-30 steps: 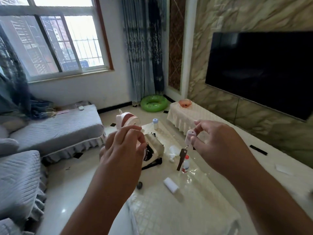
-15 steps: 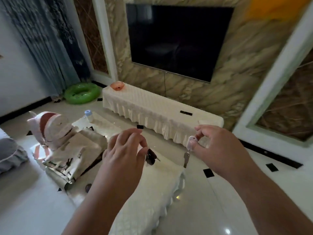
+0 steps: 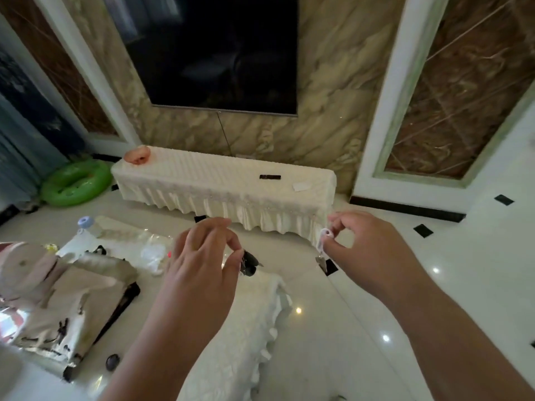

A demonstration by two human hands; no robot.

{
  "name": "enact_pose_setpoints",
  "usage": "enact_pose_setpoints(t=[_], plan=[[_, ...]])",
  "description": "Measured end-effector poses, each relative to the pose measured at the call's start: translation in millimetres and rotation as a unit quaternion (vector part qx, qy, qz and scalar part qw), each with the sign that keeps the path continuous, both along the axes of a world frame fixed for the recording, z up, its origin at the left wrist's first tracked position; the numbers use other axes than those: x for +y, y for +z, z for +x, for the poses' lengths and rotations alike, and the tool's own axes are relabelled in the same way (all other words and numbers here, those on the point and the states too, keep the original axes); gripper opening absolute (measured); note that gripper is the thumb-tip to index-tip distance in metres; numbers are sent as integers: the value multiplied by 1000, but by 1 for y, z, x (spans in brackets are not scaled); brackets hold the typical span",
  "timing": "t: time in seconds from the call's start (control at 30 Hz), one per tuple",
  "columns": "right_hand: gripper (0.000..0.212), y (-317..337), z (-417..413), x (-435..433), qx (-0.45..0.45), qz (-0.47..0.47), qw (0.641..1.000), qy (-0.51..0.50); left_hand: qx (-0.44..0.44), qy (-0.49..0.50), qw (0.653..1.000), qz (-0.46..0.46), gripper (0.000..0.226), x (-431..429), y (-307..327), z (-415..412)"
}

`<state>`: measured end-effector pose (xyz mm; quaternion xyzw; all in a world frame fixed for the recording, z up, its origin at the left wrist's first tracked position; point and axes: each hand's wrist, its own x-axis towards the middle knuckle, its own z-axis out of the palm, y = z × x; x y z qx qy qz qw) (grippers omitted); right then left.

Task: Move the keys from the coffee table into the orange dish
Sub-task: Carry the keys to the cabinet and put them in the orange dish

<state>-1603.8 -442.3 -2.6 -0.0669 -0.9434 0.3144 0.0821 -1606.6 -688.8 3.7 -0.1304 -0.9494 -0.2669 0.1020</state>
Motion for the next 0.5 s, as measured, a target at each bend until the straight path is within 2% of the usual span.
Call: enact_pose_setpoints(t=[0.37, 0.5], plan=[[16, 2, -49, 119, 17, 5, 1000, 14, 23, -13, 999, -20, 10, 129, 4, -54], [16, 2, -57, 153, 25, 13, 1000, 8, 6, -29, 999, -17, 9, 164, 4, -66]])
